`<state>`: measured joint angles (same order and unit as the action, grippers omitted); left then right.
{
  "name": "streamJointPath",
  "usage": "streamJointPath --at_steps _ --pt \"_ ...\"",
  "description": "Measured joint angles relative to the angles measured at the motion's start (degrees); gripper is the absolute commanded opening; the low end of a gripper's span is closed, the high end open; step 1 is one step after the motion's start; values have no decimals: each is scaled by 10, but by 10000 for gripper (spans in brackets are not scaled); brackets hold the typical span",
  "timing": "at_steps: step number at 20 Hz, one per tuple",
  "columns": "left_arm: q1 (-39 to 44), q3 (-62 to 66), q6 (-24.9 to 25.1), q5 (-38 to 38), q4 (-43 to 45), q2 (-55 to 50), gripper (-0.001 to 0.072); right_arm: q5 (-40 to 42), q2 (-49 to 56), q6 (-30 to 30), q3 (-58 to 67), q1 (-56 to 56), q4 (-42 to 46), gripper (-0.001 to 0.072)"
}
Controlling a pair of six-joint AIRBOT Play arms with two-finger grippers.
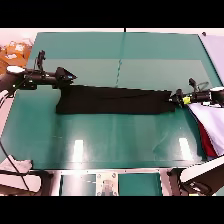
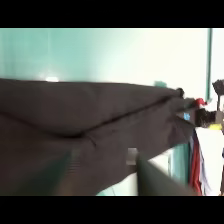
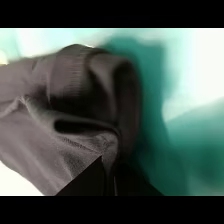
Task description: Fold the shirts.
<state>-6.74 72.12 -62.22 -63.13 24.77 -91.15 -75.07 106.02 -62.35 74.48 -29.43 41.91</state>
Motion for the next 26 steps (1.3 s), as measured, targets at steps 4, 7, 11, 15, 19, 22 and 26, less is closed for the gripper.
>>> streamJointPath --at_steps 4,7,11,15,19,22,26 --pt "52 2 7 12 -11 0 23 -47 -34 -2 54 15 1 16" --pt "138 2 10 69 4 -4 24 -83 -103 -16 90 30 4 16" --pt "290 3 11 191 6 -47 25 -139 -206 -49 139 62 5 17" --pt "399 62 10 270 -37 -128 25 -170 -280 -88 175 104 4 17" --pt "442 144 -11 270 -54 -201 25 -177 -311 -110 185 137 0 17" --pt "432 176 -21 233 -51 -222 24 -178 -317 -117 186 148 0 17" --pt "349 230 -33 68 -29 -230 24 -174 -320 -125 186 163 -1 17"
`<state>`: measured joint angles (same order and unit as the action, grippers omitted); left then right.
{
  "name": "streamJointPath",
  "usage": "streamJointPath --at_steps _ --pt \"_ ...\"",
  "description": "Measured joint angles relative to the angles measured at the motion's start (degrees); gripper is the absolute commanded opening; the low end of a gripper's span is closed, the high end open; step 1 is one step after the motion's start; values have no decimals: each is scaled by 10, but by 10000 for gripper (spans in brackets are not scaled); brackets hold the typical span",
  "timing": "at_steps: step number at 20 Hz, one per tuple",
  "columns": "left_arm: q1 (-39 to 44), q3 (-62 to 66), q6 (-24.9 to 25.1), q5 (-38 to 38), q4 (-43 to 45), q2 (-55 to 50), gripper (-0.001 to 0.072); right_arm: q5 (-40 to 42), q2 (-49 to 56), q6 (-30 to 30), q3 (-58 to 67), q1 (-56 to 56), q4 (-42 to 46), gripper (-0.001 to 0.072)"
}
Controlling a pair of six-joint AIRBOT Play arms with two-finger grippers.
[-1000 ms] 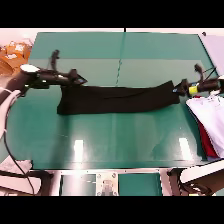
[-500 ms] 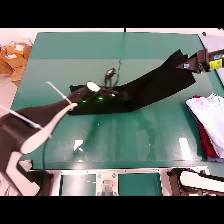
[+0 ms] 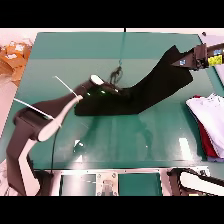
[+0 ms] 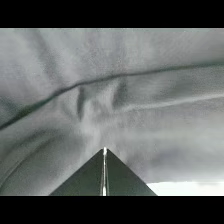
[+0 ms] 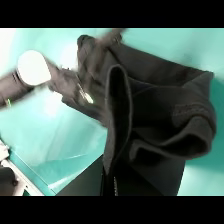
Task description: Fold the shirts.
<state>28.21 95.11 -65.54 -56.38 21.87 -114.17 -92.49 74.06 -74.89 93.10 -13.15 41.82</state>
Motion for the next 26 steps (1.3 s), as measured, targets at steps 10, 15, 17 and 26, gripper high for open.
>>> streamJointPath --at_steps 10,15,17,26 --pt "-285 178 -123 -274 192 51 25 232 75 -50 -63 261 -5 18" --pt "-353 205 -132 -308 219 62 25 504 224 -56 -72 451 -48 536" --pt "-362 208 -132 -312 222 63 25 598 281 -56 -70 504 -76 568" --pt "-373 211 -126 -319 227 65 25 516 275 -29 -62 366 -64 567"
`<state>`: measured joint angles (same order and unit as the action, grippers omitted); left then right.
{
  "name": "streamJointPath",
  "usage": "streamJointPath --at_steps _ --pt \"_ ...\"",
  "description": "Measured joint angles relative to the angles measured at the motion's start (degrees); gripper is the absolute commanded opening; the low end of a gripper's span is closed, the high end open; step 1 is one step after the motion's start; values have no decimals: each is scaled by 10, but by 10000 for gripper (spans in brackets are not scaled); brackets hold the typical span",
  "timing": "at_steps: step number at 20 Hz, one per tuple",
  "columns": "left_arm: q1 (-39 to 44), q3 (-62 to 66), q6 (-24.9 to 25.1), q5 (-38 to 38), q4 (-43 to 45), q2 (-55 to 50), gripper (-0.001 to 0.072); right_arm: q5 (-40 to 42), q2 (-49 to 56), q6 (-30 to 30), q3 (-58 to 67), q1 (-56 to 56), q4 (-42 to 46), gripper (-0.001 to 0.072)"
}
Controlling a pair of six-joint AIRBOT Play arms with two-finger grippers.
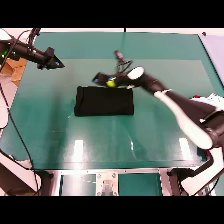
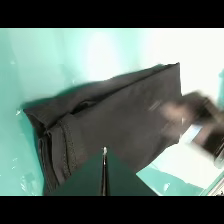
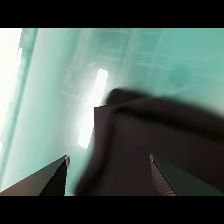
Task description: Fold the shirts.
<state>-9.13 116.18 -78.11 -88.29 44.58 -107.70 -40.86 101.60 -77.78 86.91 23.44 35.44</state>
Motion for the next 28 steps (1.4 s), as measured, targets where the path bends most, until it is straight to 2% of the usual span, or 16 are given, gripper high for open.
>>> streamJointPath --at_steps 3,5,10,12,13,14,15,21,25,28 --pt "-1 0 1 0 0 0 25 -128 -19 5 -9 -111 50 567" --pt "0 0 2 0 0 0 25 -183 -23 7 -35 -165 70 567" --pt "-1 0 2 2 2 0 25 -194 -14 13 -123 -205 74 567" --pt "-1 0 2 2 2 0 25 -180 0 26 -139 -190 41 532" --pt "-1 0 2 1 2 0 25 -177 7 32 -144 -181 20 190" --pt "-1 0 2 1 2 0 25 -171 14 39 -148 -170 9 42" --pt "-1 0 2 -1 3 0 25 -167 19 45 -149 -162 -6 17" --pt "-1 0 2 -14 3 0 25 -186 -22 69 -73 -165 -77 16" --pt "-1 0 2 -18 3 0 25 -218 -87 44 8 -256 -84 16" --pt "-1 0 2 -21 3 0 25 -250 -128 5 49 -369 -73 16"
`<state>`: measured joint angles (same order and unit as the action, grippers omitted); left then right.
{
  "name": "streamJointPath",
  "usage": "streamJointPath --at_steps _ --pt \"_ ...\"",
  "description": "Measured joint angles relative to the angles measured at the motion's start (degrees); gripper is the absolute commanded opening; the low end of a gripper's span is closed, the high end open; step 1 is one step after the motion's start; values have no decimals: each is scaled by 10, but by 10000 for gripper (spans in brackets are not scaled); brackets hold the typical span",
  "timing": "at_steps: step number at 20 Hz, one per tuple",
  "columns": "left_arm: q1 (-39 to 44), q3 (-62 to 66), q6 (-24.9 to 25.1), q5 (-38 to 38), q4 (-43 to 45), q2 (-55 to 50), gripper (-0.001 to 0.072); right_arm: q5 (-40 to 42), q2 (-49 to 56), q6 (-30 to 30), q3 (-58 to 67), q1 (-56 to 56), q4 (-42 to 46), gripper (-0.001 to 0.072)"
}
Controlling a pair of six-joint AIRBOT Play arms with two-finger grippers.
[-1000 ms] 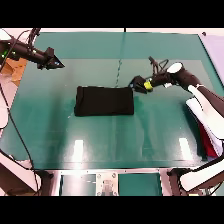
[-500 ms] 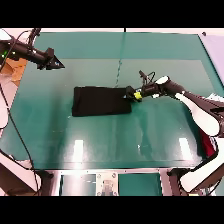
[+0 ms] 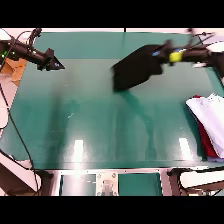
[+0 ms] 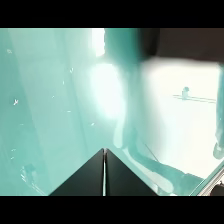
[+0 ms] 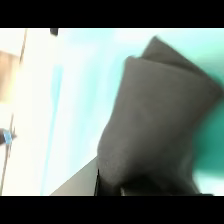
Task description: Fold the shirts.
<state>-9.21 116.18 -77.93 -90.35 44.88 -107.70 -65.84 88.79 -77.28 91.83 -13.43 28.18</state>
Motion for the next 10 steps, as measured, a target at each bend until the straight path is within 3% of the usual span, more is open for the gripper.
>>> streamJointPath --at_steps 5,10 --pt "0 0 0 -3 0 0 25 -66 -41 -59 21 -217 27 16" --pt "0 0 2 -3 0 0 25 -163 -52 -104 25 -405 112 16"
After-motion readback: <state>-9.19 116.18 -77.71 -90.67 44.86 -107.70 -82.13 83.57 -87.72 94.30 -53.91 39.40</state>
